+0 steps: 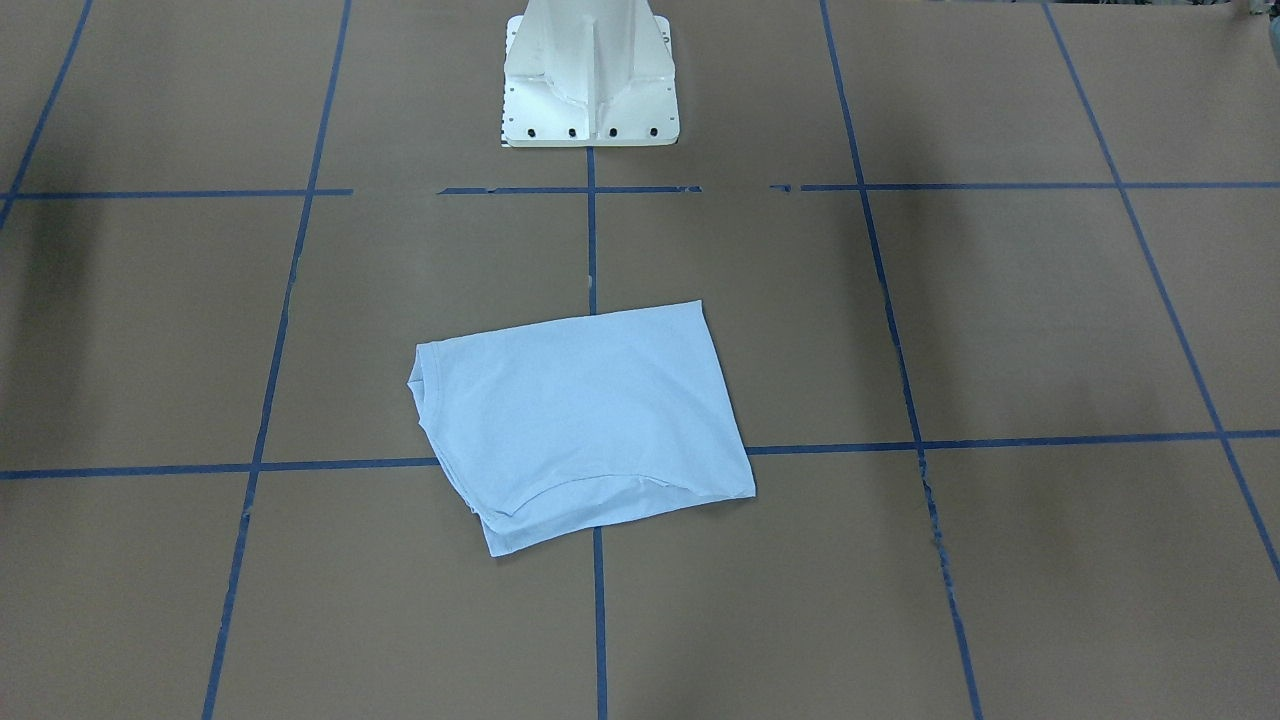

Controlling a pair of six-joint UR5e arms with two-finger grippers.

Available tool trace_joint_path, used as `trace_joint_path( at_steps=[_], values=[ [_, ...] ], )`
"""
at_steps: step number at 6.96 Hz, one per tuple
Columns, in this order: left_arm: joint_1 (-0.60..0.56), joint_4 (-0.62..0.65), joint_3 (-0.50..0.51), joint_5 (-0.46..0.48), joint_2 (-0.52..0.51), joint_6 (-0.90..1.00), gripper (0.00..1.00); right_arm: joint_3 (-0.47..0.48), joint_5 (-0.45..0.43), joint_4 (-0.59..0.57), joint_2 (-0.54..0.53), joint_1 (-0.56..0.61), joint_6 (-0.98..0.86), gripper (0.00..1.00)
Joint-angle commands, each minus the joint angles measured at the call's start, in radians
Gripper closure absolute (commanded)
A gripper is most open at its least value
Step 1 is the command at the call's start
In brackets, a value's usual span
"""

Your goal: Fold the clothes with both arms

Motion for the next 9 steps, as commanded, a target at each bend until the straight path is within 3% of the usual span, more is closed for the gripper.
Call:
trace_joint_path(
  at_steps=[1, 4, 9],
  values=[
    [0.001, 0.001, -0.001, -0.001, -0.004, -0.004, 0.00, -0.007, -0.002, -0.002, -0.033, 0.001, -0.008, 0.00],
    [0.001, -0.002, 0.001, -0.001, -0.004, -0.004, 0.00, -0.005, -0.081, -0.008, -0.055, 0.001, -0.013, 0.00],
    [0.001, -0.002, -0.009, -0.001, -0.006, -0.004, 0.00, -0.008, -0.069, -0.015, -0.067, 0.001, -0.011, 0.00]
  ],
)
